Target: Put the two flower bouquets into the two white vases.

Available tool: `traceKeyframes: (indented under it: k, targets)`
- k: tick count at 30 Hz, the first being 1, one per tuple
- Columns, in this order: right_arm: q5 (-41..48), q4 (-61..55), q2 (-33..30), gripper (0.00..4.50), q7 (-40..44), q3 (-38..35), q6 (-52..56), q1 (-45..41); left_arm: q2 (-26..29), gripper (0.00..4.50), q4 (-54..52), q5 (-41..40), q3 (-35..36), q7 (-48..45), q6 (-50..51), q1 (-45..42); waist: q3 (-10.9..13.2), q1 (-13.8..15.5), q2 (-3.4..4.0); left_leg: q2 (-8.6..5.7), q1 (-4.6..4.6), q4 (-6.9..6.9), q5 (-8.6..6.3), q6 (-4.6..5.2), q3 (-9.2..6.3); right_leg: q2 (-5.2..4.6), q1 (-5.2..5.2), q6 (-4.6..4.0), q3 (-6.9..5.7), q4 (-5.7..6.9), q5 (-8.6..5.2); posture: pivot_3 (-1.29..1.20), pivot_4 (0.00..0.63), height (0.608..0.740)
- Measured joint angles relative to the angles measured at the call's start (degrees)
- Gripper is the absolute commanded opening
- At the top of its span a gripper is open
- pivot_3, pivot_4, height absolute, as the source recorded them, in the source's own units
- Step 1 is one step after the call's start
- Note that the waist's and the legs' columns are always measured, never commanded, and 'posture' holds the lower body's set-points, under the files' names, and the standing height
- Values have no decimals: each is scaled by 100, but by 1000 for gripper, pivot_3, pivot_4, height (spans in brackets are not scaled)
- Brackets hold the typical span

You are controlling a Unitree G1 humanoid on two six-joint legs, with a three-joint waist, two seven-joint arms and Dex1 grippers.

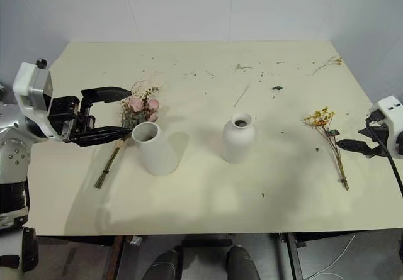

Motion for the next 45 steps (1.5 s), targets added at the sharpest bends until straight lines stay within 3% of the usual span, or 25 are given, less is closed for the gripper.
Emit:
traceKeyframes:
  k: [11, 14, 24, 33, 36, 38, 45]
  targets:
    - [-1004, 1582, 569, 4479, 444, 819, -214, -953, 178, 4500, -705, -389, 225, 293, 443, 233, 2, 13, 3, -2, -4, 4, 1, -16, 5, -1, -2, 4, 4, -5, -2, 0, 150, 740]
    - [-1163, 1790, 638, 3612, 254, 830, -383, -1062, 253, 4500, -742, -423, 271, 326, 472, 237, 2, 12, 3, -2, -3, 8, 1, -17, 5, -2, 1, 4, 4, -4, -2, 0, 150, 740]
    - [-1233, 2007, 743, 29, 230, 719, -389, -1273, 335, 4500, -836, -469, 274, 363, 513, 214, 2, 7, 3, -2, -2, 10, 1, -17, 5, -1, 2, 4, 4, -1, -2, 0, 150, 740]
    - [-225, 1397, 954, 29, 20, -567, -105, -1415, 157, 4500, -374, -342, 146, 350, 302, 180, 2, -13, 4, -1, -1, 14, 2, -18, 6, 1, 2, 4, 6, 5, -2, 0, 150, 740]
    - [435, 224, 1412, 29, -295, -1238, -165, -1070, 46, 4500, -122, -243, 117, 365, 156, 179, 2, -6, 4, 5, -1, 19, 1, -20, 5, 7, 1, 5, 5, 11, -1, 0, 150, 740]
    - [1058, -1088, 2035, 29, -769, -1893, -202, -672, -58, 4500, 122, -130, 106, 380, 21, 180, 1, -4, 4, 7, -2, 18, 2, -22, 4, 8, 0, 5, 5, 16, -1, 0, 150, 740]
    - [2862, -4539, 3465, 29, -1852, -2455, 274, -92, -229, 4500, 460, 27, 43, 499, -137, 180, 1, 78, 4, 5, -20, 26, 2, -22, -3, 2, -18, 6, 3, 34, -2, 0, 150, 740]
